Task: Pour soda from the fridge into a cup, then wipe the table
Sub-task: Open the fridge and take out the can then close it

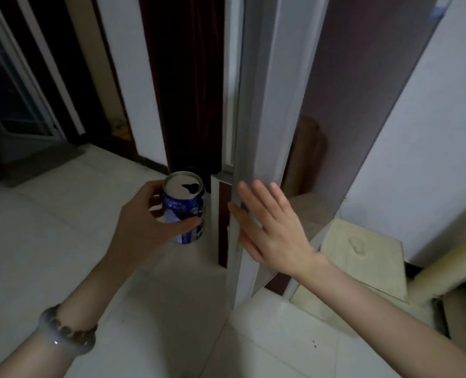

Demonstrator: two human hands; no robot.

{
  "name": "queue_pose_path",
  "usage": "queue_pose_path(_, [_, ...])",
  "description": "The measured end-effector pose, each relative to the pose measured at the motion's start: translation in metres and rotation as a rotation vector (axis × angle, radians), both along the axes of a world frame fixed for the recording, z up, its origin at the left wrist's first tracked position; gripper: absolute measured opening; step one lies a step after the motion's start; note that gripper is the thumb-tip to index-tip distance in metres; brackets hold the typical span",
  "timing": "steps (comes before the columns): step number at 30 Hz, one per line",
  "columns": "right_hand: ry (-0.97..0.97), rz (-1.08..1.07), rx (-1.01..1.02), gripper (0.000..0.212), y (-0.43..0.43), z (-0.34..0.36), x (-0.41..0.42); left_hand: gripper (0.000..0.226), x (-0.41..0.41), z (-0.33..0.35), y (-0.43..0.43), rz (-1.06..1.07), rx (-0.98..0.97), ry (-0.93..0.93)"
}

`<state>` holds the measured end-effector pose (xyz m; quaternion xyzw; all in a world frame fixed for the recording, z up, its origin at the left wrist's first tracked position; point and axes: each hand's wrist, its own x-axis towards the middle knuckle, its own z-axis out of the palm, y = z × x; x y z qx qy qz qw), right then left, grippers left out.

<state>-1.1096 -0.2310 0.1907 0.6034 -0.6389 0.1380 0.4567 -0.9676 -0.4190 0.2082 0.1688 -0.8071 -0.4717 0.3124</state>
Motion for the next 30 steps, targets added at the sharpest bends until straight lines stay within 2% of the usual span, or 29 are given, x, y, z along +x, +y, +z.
queue_pose_path(4, [0.076,-0.007,0.099,0.030,-0.056,0.011,-0.014,0.066,-0.015,0.005,-0.053,0.015,-0.049,-0.007])
queue_pose_path(9, [0.081,-0.041,0.117,0.028,-0.118,0.013,-0.047,0.075,-0.033,0.012,-0.117,0.001,-0.035,0.009])
queue_pose_path(11, [0.091,-0.091,0.140,0.023,-0.139,0.012,-0.058,0.079,-0.041,0.013,-0.138,-0.008,-0.028,0.014])
queue_pose_path(16, [0.150,-0.293,0.202,0.026,-0.195,0.010,-0.086,0.085,-0.068,0.017,-0.177,-0.002,-0.011,-0.004])
queue_pose_path(22, [0.216,-0.523,0.280,0.040,-0.263,0.010,-0.130,0.070,-0.107,0.009,-0.212,0.031,0.009,0.005])
queue_pose_path(30, [0.160,-0.543,0.294,0.044,-0.315,0.005,-0.213,0.065,-0.177,0.007,-0.260,0.015,-0.041,0.020])
